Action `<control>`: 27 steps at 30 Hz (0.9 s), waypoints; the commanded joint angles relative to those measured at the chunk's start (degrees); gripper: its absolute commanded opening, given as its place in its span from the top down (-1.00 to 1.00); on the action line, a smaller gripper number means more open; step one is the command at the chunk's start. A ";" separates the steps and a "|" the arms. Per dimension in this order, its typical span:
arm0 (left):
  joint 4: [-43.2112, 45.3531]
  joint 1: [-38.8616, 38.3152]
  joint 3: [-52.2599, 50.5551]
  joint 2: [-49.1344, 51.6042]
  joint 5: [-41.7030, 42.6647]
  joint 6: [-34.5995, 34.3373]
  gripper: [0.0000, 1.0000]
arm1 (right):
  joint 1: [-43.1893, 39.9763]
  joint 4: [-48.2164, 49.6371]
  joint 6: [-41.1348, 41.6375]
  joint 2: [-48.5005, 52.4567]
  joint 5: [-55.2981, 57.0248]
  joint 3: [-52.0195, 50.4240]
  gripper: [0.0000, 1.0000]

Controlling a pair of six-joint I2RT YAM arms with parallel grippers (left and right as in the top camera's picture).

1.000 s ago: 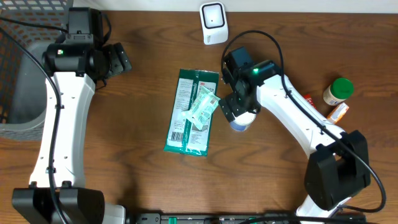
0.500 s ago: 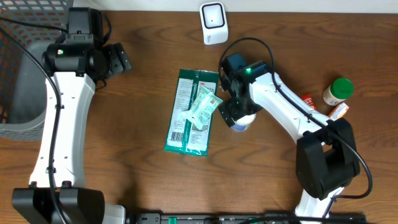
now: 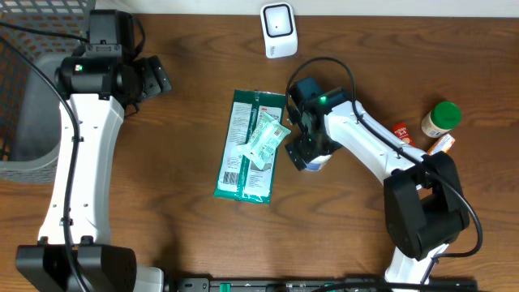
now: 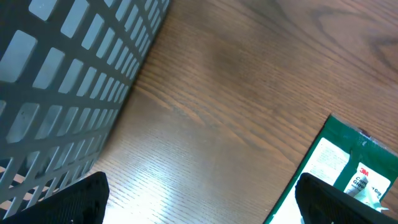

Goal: Scan the item barcode
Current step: 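Lift the white container with the right gripper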

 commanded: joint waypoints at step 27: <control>-0.15 0.28 -0.39 0.46 -0.55 -0.11 -0.92 | -1.07 -8.70 1.99 -4.07 1.20 9.51 -0.06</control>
